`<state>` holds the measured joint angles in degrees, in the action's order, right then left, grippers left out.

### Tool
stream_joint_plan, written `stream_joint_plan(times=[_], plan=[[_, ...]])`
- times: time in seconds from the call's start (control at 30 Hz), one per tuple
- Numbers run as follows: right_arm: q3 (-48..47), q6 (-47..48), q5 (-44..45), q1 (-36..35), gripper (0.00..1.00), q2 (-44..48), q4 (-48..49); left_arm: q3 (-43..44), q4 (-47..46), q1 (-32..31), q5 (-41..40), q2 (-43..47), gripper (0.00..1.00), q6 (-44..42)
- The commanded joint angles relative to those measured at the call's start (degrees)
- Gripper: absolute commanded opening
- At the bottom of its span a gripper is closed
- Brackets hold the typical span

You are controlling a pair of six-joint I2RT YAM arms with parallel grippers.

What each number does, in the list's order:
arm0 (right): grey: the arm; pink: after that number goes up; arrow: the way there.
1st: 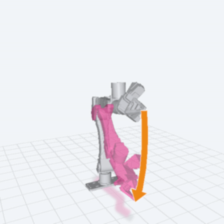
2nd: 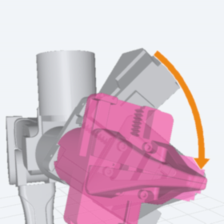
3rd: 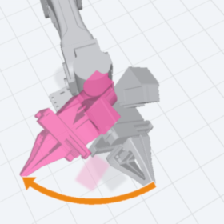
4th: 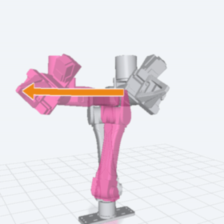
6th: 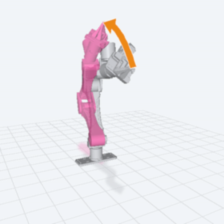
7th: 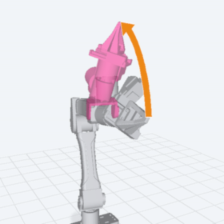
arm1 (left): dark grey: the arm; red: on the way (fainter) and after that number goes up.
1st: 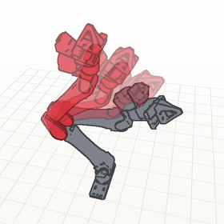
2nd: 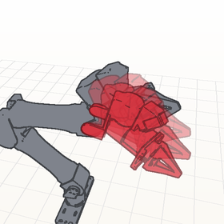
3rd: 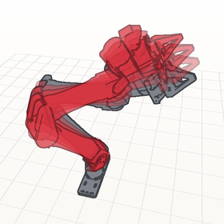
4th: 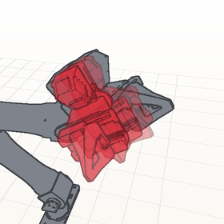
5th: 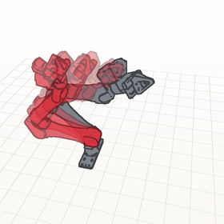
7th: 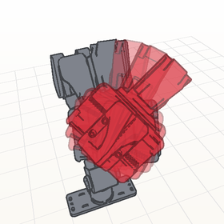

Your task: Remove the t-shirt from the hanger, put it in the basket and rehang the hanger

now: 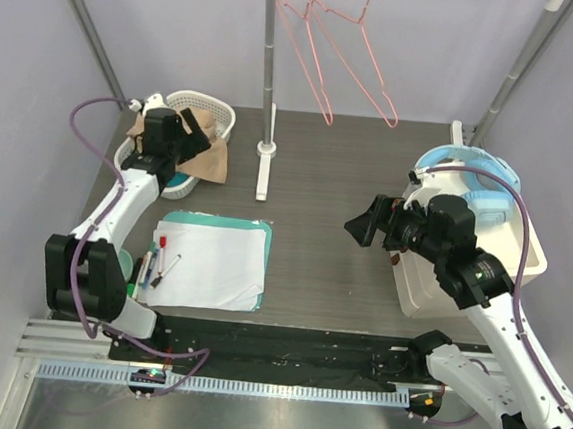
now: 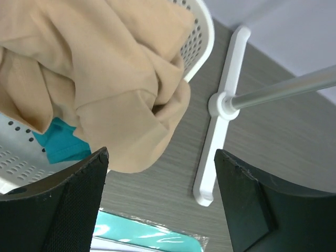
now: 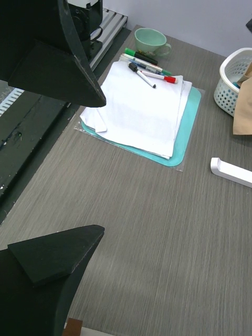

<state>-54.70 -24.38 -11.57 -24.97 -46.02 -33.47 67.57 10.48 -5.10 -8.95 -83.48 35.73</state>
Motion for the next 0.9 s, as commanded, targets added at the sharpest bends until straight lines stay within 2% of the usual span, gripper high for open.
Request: stream_joint_plan(times=[0.0,0.1,0.3,0.4,0.5,0.53,0.57,0.73,0.87], plan=[[0.3,-0.5,-0.5,-0.1,1.00,1.6,1.7,1.4,2.3,1.0,5.4,-5.6,0.82,-4.8],[0.6,-0.5,-0.4,-0.1,1.00,1.7,1.6,5.1,5.2,0.9,6.7,-11.2,0.79,-5.8],[0.5,-0.1,-0.1,-0.1,1.00,1.5,1.5,10.4,9.3,0.9,-0.7,-16.9,0.78,-9.6],[0.6,0.0,0.1,-0.1,1.00,1.1,1.4,14.0,10.7,1.1,-1.8,-19.5,0.73,-10.8],[0.4,0.0,0.0,-0.1,1.00,0.1,1.5,18.2,12.4,1.2,-3.7,-22.0,0.49,-10.4],[0.4,0.0,0.1,-0.1,1.00,0.0,1.5,19.3,13.9,1.2,-4.5,-22.6,0.31,-10.0],[0.1,0.0,0.0,0.0,1.00,-0.2,1.5,20.3,13.9,1.3,-5.0,-22.4,0.23,-9.3],[0.2,0.2,0.5,-0.1,1.00,-0.5,1.6,20.8,12.4,1.8,-11.6,-21.2,0.00,-7.2],[0.3,0.3,0.1,-0.1,1.00,-0.9,1.7,19.6,12.3,3.3,-20.3,-20.7,0.00,-3.9]])
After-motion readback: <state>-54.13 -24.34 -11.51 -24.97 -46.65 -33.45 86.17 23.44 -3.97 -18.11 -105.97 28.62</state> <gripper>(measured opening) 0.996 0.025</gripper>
